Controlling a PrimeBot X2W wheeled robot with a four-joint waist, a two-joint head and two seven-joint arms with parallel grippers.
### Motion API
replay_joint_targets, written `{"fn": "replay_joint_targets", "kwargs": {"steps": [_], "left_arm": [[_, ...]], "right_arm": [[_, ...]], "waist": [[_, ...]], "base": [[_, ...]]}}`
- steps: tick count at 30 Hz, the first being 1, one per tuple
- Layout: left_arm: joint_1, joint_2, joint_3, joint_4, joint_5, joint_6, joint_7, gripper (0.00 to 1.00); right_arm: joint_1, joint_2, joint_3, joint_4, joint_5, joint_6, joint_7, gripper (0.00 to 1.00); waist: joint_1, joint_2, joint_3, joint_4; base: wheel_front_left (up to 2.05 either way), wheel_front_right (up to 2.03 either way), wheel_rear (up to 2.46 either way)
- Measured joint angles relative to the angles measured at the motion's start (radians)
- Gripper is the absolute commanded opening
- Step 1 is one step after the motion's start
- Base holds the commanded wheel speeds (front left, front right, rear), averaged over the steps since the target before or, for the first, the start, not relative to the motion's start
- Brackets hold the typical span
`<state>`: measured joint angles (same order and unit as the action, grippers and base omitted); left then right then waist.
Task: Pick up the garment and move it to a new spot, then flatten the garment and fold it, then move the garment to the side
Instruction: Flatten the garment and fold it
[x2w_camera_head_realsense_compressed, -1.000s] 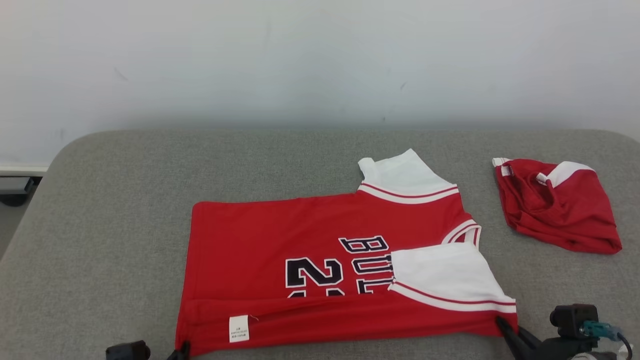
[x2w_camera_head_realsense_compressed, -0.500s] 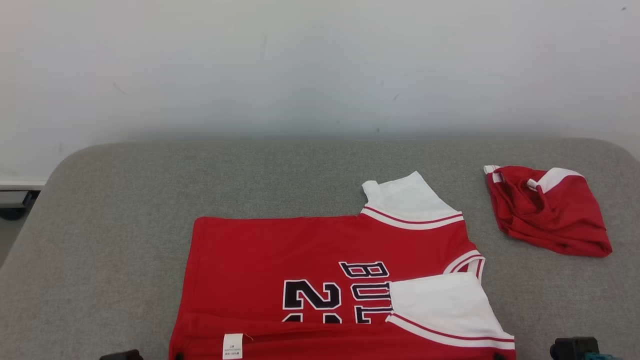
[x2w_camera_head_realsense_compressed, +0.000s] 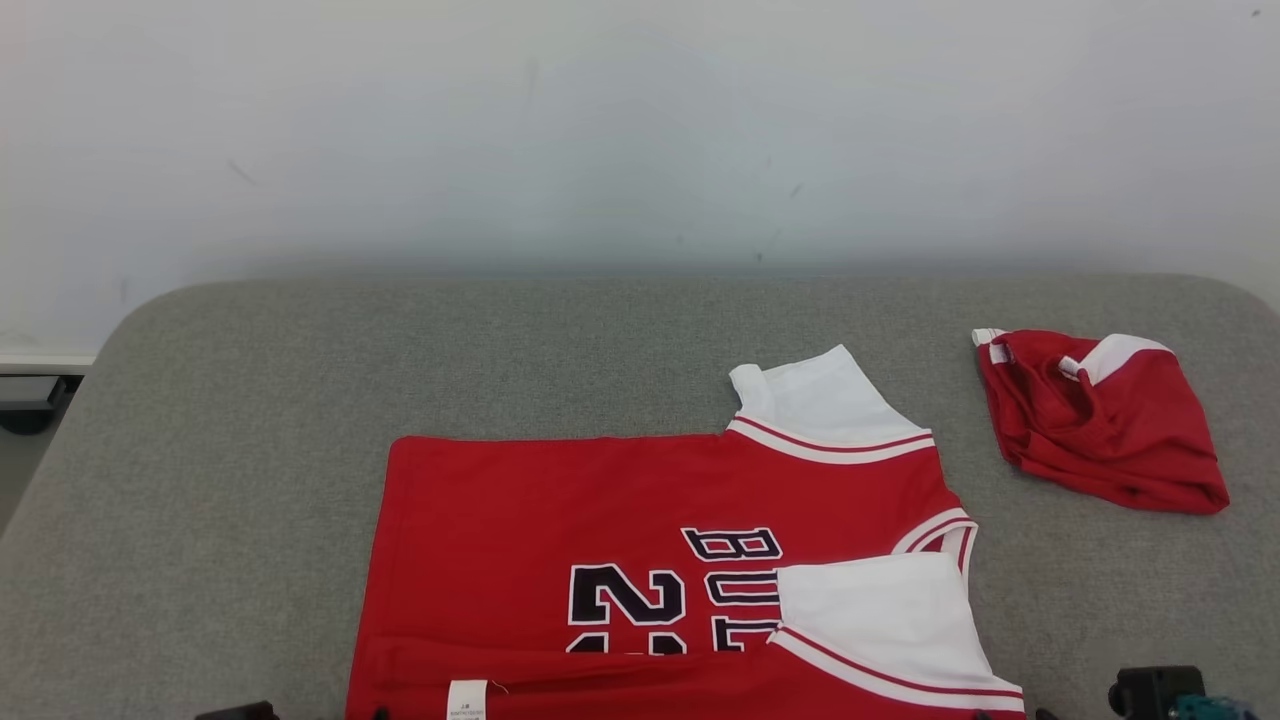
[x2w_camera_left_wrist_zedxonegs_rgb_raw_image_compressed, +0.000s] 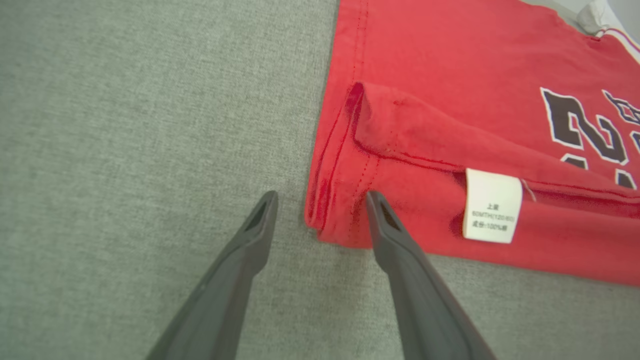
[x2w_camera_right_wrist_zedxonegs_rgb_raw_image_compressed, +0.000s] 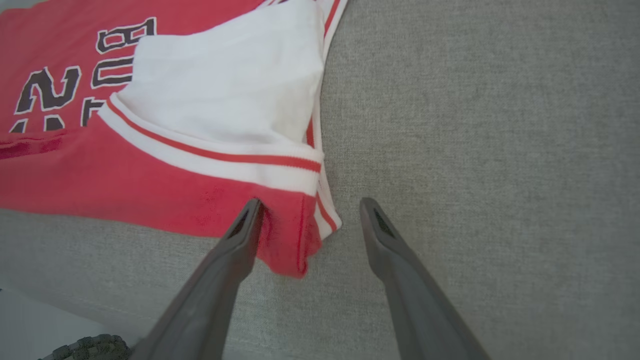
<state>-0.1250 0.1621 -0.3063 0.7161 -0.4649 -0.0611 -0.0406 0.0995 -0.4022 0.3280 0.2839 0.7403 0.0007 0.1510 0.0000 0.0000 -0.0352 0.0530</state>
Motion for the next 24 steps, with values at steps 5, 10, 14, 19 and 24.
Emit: {"fn": "replay_joint_targets", "kwargs": {"steps": [5,10,14,19,24], "left_arm": [[0.003,0.02,0.028,-0.06,-0.013,0.001,-0.006,1.0],[0.008,0.027,0.038,-0.138,-0.018,0.01,-0.041,1.0],[0.009,0.028,0.044,-0.199,-0.002,0.028,-0.092,1.0],[0.011,0.033,0.053,-0.26,0.029,0.072,-0.162,1.0],[0.023,0.04,0.064,-0.301,0.064,0.11,-0.181,1.0]], "right_arm": [[0.0,-0.004,-0.041,-0.068,0.071,0.018,0.007,1.0],[-0.002,-0.005,-0.069,-0.132,0.086,0.026,-0.01,1.0],[-0.012,-0.004,-0.083,-0.165,0.077,0.025,-0.047,1.0],[-0.058,0.005,-0.097,-0.194,0.032,0.011,-0.112,1.0],[-0.108,0.022,-0.112,-0.195,-0.041,-0.036,-0.197,1.0]], "waist": [[0.0,0.0,-0.002,0.002],[0.0,0.0,-0.005,0.002],[0.0,0.0,-0.005,0.002],[0.0,0.0,-0.003,-0.004],[0.0,0.0,-0.001,-0.021]], "base": [[0.0,0.0,0.0],[0.0,0.0,0.0],[0.0,0.0,0.0],[0.0,0.0,0.0],[0.0,0.0,0.0]]}}
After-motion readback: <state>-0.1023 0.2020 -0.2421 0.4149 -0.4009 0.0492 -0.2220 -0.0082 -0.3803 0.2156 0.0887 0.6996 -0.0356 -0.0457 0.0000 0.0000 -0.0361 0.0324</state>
